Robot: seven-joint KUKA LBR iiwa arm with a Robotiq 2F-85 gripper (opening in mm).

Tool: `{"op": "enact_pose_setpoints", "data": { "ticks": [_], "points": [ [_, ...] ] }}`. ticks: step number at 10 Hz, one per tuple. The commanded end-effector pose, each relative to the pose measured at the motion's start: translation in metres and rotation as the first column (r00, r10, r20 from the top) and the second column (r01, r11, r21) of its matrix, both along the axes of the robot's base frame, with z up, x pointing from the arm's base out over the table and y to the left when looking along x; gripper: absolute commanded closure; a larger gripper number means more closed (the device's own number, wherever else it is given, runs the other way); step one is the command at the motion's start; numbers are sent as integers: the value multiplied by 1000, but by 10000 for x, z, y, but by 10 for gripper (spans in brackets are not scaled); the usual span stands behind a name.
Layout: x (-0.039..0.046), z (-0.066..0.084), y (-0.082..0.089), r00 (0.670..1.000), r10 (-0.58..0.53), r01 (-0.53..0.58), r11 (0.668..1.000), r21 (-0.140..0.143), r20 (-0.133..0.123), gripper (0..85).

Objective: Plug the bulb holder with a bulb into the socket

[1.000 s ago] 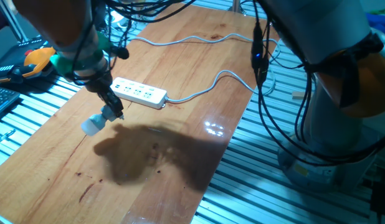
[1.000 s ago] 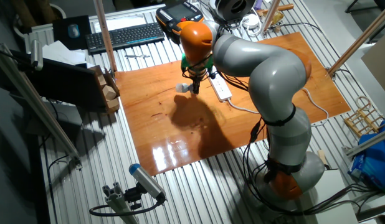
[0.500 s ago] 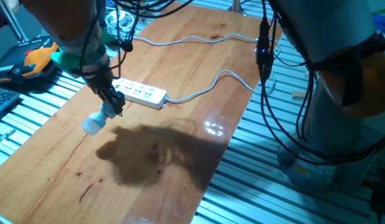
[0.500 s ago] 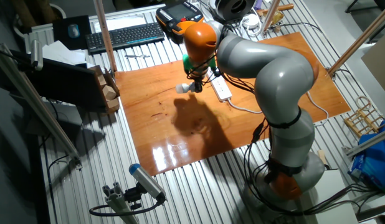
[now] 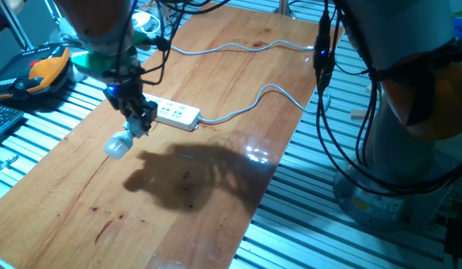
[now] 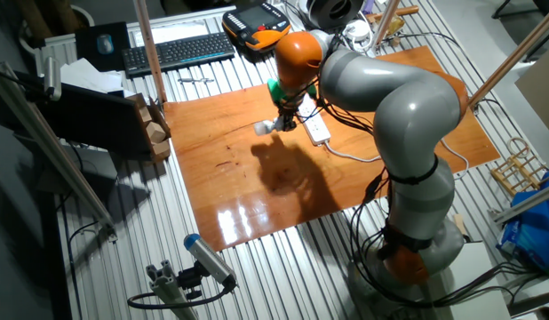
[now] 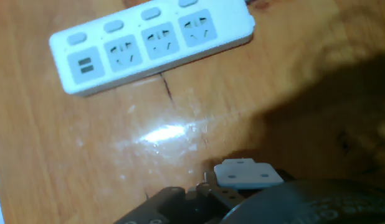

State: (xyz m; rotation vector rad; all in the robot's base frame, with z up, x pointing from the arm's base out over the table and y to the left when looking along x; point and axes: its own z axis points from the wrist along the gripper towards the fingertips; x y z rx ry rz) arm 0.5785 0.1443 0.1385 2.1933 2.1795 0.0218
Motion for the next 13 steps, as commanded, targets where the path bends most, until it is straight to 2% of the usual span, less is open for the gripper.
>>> {"op": "enact_pose_setpoints", "data": {
  "ticks": [1, 3, 6, 8, 11, 13],
  "points": [
    [-2, 16, -23, 840, 542, -542, 840, -11, 0, 850],
    [0, 38, -67, 836, 548, -548, 836, -6, 9, 850],
    [-8, 61, -152, 865, 502, -502, 865, 21, 6, 850],
    [-22, 57, -187, 885, 465, -465, 885, 1, 5, 850],
    [-39, 9, -251, 902, 431, -431, 902, 33, -1, 850],
    [-35, 1, -252, 897, 442, -442, 896, 37, 4, 850]
  ]
}}
